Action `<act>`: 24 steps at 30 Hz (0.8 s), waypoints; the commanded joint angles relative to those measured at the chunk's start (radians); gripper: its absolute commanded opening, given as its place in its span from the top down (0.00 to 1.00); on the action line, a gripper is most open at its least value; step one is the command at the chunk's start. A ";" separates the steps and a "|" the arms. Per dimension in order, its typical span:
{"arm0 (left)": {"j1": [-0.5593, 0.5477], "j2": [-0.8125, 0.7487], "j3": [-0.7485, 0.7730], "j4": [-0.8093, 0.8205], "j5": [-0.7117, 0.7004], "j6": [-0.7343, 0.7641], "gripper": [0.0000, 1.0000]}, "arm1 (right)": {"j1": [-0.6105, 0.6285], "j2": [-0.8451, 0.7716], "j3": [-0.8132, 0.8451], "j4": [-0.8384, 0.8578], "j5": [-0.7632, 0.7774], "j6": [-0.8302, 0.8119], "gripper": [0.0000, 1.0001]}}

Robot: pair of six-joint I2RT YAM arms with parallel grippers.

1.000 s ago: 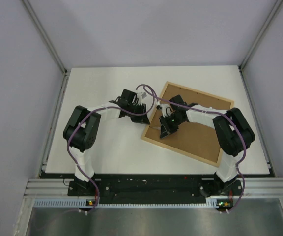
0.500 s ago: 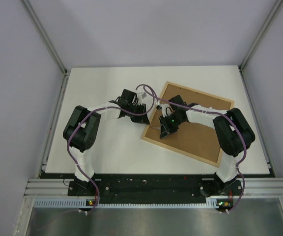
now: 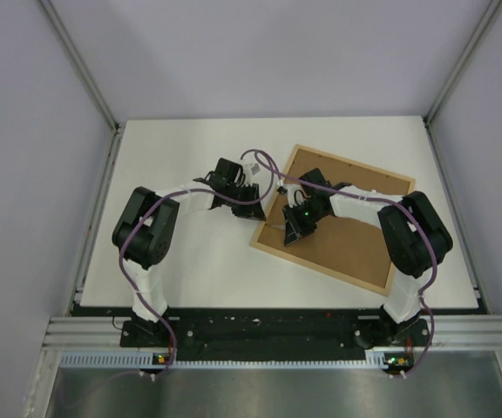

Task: Take the photo out of the frame
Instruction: Release the photo frame item from the photo frame.

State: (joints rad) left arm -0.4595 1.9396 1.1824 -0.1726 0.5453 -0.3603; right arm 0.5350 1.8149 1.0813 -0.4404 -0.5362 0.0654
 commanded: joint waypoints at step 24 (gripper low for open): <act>-0.041 0.038 0.029 0.033 0.082 -0.022 0.74 | 0.031 0.023 -0.027 0.111 0.073 -0.059 1.00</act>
State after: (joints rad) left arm -0.4610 1.9610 1.1912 -0.1646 0.5457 -0.3649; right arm 0.5365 1.8168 1.0866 -0.4347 -0.5190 0.0608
